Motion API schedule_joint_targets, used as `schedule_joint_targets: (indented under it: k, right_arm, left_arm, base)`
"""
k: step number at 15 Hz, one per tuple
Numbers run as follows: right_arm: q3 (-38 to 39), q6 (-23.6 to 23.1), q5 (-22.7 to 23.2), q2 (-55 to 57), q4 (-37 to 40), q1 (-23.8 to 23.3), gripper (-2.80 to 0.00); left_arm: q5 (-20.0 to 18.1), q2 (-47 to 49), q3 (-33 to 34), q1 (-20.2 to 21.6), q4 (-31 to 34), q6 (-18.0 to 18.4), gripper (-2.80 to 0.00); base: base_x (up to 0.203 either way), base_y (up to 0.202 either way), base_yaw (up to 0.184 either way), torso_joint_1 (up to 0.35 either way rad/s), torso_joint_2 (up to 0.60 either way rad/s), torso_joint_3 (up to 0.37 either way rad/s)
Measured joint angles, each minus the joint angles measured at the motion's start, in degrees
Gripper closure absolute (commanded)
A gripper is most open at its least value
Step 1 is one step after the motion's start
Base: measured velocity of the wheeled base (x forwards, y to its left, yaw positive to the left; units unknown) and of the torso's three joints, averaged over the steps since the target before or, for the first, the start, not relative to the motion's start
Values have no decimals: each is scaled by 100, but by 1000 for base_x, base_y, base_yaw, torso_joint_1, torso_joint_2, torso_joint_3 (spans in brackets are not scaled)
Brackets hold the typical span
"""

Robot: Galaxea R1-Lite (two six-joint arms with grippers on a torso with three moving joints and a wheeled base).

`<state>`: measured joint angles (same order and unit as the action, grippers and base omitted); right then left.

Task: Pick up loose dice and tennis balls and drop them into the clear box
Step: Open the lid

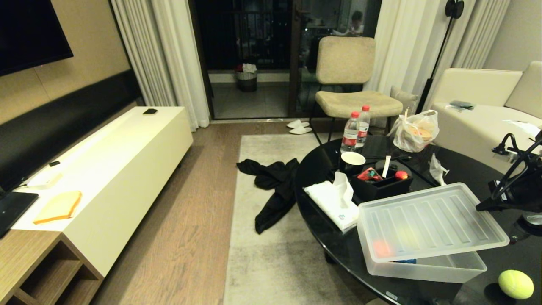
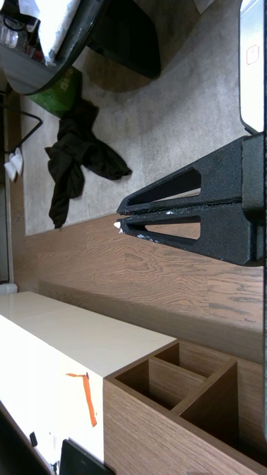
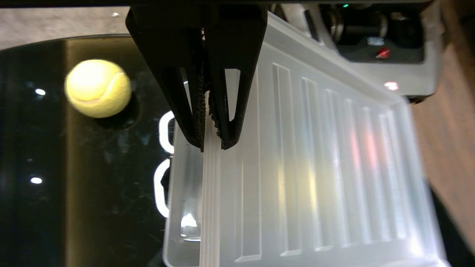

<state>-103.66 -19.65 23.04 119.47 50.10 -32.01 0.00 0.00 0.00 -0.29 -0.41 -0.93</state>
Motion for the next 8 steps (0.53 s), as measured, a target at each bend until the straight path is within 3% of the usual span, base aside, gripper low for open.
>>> schedule_joint_targets:
  k: [8]
  right_arm:
    - [-59, -5, 541, -164, 220, -299, 0]
  left_arm:
    - [-1, 0, 0, 2, 0, -1, 0]
  base:
    - [0, 0, 0, 0, 0, 0]
